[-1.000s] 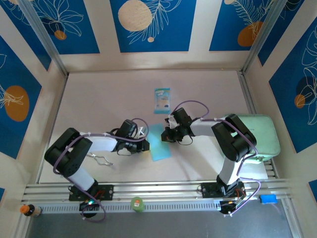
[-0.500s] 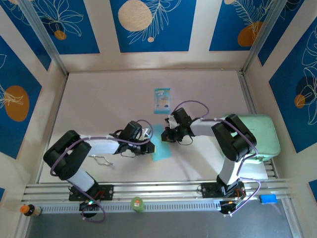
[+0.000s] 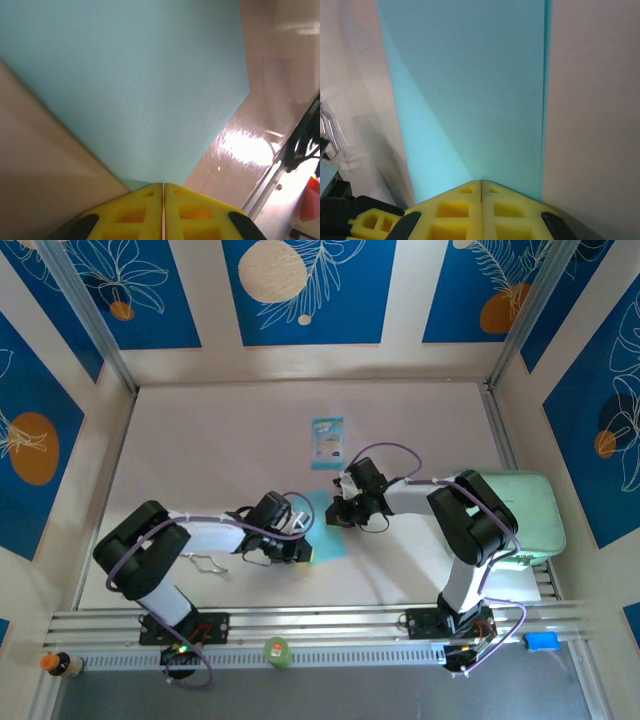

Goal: Fold a paper plane with a square sheet of paper (pick it up from the middle)
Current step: First fold the square sheet of paper in half at the center of the table, then fold the triangle a second time at the center of the table.

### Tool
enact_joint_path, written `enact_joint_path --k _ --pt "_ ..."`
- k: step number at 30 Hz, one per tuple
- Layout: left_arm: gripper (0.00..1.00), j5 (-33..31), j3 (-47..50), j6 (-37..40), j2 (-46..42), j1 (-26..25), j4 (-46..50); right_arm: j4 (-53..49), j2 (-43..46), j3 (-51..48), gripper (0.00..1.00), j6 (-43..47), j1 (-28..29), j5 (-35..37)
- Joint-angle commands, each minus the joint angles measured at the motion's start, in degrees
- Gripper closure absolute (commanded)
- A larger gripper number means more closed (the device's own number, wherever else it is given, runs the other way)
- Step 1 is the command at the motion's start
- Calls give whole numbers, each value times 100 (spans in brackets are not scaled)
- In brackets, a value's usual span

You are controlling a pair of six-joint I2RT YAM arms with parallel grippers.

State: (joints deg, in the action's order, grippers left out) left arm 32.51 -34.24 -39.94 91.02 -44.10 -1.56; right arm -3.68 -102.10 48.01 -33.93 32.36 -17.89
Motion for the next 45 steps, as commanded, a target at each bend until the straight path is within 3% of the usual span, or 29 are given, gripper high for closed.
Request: enact_joint_path --k 1,8,11,15,19,27,34,45 --pt "89 -130 -180 473 -264 -167 735 -616 -114 -177 100 -26 16 516" --pt "90 -1246 -564 407 -1107 -129 1277 -505 209 22 98 174 51 2" --pt "91 -1364 -611 -72 -1420 333 1073 -572 647 173 84 106 51 -184" --pt "90 -733 -723 -747 -1272 1088 35 -994 1296 271 67 -116 -9 227" --pt "90 -555 -1321 -668 -536 1357 -1 -1322 1813 -2 65 -346 -265 388" --pt "89 -193 -2083 -525 849 1512 -239 -803 2440 -1026 64 -1088 -385 -236" --pt "89 165 -2419 -313 1595 1693 -270 -679 2290 -1317 63 -1326 -182 -312" --pt "89 -8 -1954 -252 1966 1747 -541 -649 1928 -1377 62 -1401 29 -465"
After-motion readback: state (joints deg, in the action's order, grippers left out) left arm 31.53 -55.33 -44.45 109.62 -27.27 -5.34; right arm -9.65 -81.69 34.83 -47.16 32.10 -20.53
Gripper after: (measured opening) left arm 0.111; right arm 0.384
